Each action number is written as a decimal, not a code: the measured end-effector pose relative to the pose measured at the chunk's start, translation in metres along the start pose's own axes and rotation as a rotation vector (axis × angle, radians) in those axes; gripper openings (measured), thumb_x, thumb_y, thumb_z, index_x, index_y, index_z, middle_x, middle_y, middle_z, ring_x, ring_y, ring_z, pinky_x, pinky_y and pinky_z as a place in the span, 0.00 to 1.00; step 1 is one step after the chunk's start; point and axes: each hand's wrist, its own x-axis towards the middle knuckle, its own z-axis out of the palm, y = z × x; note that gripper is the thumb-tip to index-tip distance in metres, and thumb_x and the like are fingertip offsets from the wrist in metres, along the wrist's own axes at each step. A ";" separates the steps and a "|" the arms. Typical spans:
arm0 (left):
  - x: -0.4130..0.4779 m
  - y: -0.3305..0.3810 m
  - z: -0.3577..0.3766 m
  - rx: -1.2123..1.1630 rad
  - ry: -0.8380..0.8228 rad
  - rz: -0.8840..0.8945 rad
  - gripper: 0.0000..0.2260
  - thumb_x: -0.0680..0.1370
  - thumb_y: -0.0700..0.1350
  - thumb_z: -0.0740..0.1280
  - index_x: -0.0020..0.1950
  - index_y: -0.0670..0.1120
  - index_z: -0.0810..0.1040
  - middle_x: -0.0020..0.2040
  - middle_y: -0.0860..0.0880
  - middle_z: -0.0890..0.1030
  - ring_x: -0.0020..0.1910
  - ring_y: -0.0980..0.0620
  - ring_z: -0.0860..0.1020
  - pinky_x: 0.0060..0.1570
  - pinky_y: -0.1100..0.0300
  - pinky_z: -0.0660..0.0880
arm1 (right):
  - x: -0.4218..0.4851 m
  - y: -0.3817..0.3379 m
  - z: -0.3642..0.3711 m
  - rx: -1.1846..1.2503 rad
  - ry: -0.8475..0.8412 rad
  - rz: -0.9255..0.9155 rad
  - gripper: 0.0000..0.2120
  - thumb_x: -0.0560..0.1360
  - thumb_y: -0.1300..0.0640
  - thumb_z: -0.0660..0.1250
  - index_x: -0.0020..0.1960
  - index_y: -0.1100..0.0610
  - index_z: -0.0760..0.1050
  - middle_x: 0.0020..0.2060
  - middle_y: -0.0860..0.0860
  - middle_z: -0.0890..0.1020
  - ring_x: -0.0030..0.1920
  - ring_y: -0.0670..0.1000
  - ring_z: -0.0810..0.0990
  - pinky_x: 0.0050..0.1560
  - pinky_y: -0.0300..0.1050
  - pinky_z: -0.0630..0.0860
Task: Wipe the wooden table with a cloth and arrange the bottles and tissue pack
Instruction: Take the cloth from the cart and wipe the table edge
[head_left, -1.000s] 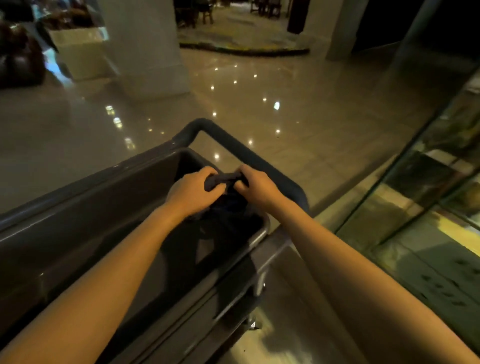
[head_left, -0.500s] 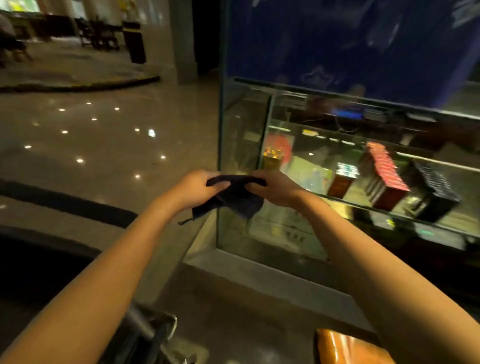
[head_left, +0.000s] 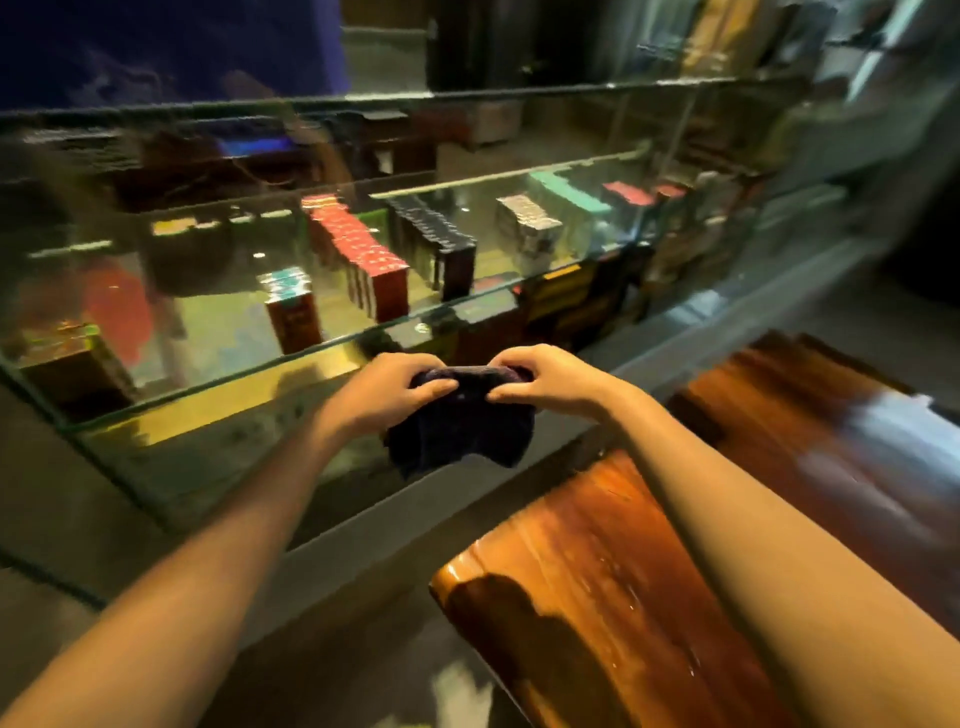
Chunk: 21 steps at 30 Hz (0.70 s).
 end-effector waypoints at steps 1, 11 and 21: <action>0.016 0.004 0.010 -0.012 -0.052 0.046 0.09 0.78 0.51 0.63 0.52 0.48 0.79 0.46 0.52 0.80 0.45 0.56 0.76 0.39 0.63 0.68 | -0.012 0.012 -0.004 0.001 0.013 0.062 0.14 0.72 0.54 0.71 0.56 0.58 0.78 0.50 0.54 0.82 0.51 0.50 0.79 0.51 0.44 0.72; 0.099 0.092 0.115 -0.145 -0.573 0.512 0.12 0.75 0.56 0.66 0.53 0.50 0.78 0.47 0.53 0.81 0.47 0.57 0.78 0.46 0.63 0.71 | -0.159 0.076 0.001 0.062 0.152 0.616 0.13 0.76 0.54 0.66 0.58 0.60 0.78 0.55 0.55 0.82 0.54 0.51 0.77 0.48 0.40 0.67; 0.098 0.171 0.219 0.004 -0.755 0.786 0.12 0.73 0.44 0.71 0.55 0.42 0.79 0.49 0.44 0.83 0.47 0.48 0.78 0.41 0.60 0.67 | -0.275 0.113 0.047 0.241 0.244 0.919 0.12 0.78 0.54 0.63 0.58 0.56 0.77 0.55 0.54 0.81 0.49 0.52 0.77 0.43 0.40 0.70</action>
